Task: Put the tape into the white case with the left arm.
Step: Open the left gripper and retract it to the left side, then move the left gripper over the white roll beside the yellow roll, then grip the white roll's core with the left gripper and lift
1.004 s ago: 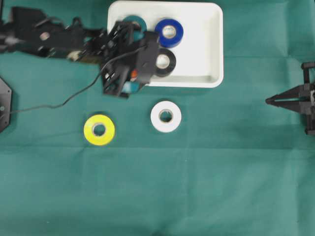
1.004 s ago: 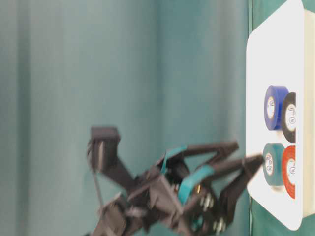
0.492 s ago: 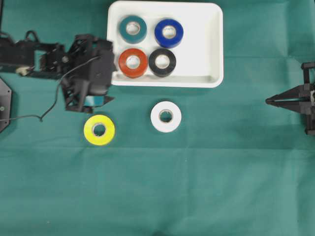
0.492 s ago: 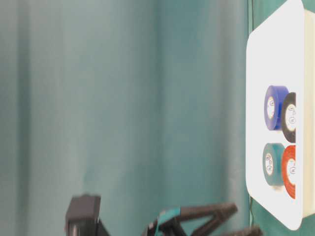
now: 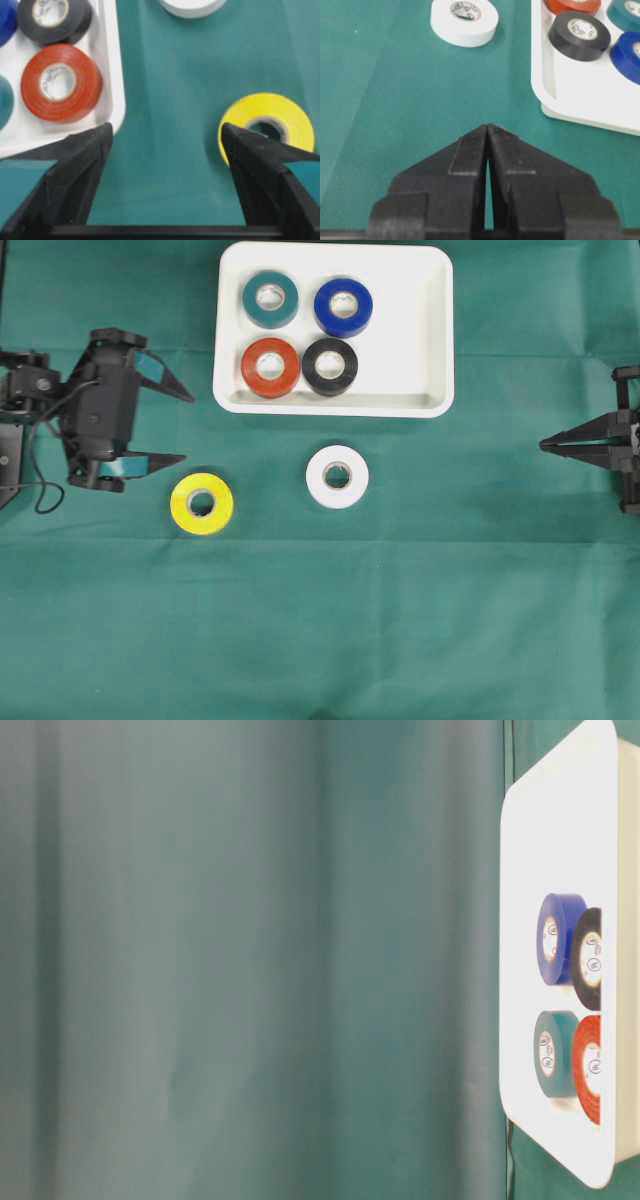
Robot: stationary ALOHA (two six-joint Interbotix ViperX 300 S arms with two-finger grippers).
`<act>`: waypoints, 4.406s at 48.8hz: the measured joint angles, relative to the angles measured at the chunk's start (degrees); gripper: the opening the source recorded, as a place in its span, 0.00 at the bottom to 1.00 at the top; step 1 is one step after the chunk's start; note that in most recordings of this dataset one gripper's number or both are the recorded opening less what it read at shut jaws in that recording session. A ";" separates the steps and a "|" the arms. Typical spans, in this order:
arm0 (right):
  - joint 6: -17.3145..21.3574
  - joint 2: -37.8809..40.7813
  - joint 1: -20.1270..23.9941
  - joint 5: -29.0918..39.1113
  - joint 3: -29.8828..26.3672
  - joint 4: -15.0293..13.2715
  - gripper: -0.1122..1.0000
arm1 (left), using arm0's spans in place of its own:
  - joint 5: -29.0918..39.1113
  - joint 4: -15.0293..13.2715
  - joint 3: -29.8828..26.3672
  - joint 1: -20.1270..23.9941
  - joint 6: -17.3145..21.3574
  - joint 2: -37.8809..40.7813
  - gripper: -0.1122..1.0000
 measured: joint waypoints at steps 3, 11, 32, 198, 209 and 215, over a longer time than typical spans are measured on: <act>0.00 0.00 0.00 0.00 0.00 0.00 0.02 | -0.62 0.00 1.49 -0.09 0.00 -1.76 0.89; 0.00 0.00 0.00 0.00 0.00 0.00 0.02 | -1.23 0.00 5.10 -0.09 -2.64 -6.86 0.89; 0.09 -0.09 0.00 -0.09 0.00 0.00 0.02 | -1.05 0.00 12.74 -0.62 -7.56 -18.28 0.89; 0.00 -0.09 0.00 -0.26 0.09 -0.44 0.02 | -0.18 0.00 -34.37 -7.29 -6.94 48.34 0.87; 0.00 -0.09 0.00 -0.26 0.09 -0.44 0.02 | -0.26 0.00 -34.63 -7.21 -6.94 48.52 0.87; 0.00 -0.09 0.00 -0.26 0.09 -0.53 0.02 | -0.70 0.00 -34.72 -7.21 -6.94 48.60 0.76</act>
